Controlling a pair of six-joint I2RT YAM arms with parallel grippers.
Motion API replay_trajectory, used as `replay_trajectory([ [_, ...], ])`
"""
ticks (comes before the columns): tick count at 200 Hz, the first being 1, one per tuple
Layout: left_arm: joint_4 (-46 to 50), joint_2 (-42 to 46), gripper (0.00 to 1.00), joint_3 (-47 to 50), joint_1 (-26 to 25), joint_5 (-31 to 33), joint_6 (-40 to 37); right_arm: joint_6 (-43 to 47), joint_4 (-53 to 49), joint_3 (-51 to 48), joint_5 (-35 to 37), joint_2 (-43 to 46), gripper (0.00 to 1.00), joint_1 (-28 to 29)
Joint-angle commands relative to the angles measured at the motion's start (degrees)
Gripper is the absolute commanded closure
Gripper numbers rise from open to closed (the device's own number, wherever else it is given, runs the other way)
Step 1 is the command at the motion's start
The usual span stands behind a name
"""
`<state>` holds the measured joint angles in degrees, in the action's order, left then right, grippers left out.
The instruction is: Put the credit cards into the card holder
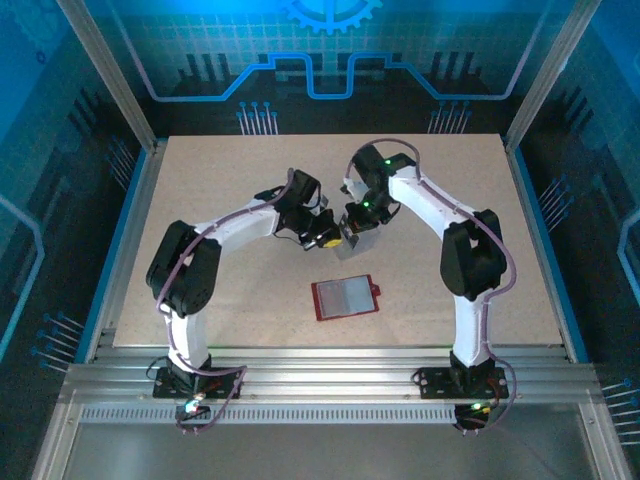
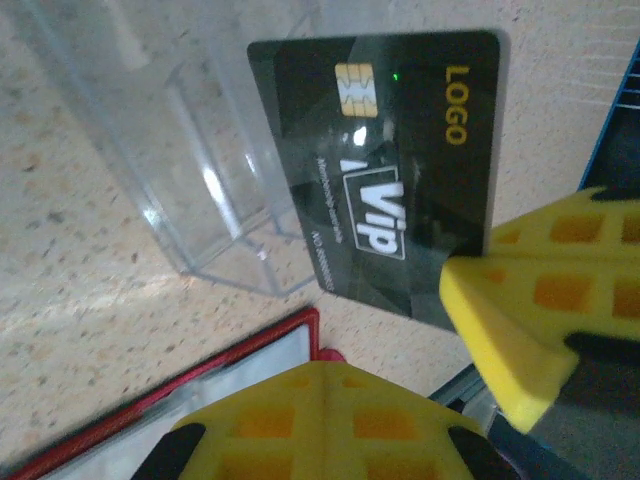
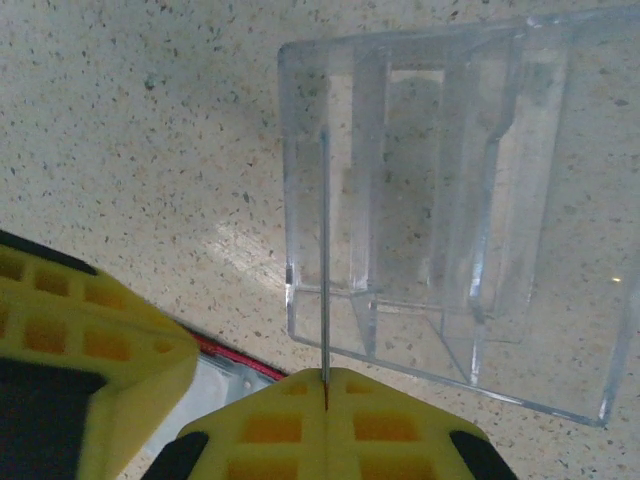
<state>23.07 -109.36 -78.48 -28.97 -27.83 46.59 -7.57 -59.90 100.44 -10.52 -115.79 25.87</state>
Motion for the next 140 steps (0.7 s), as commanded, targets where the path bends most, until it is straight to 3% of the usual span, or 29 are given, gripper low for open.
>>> replay_trajectory([
  [1, -1.75, -2.44, 1.00, -2.17, 0.41, -1.70, 2.06, -0.74, 0.08, -0.51, -2.63, -0.93, 1.00, -0.47],
  [126, -6.10, -9.64, 1.00, -3.27, -0.20, 1.74, 2.96, -1.26, 0.97, -1.20, -6.52, -2.23, 1.00, -1.12],
  [140, -5.93, -10.09, 1.00, -2.85, -0.36, 2.43, 2.72, -1.30, 1.19, -1.35, -8.25, -1.90, 0.91, -1.58],
])
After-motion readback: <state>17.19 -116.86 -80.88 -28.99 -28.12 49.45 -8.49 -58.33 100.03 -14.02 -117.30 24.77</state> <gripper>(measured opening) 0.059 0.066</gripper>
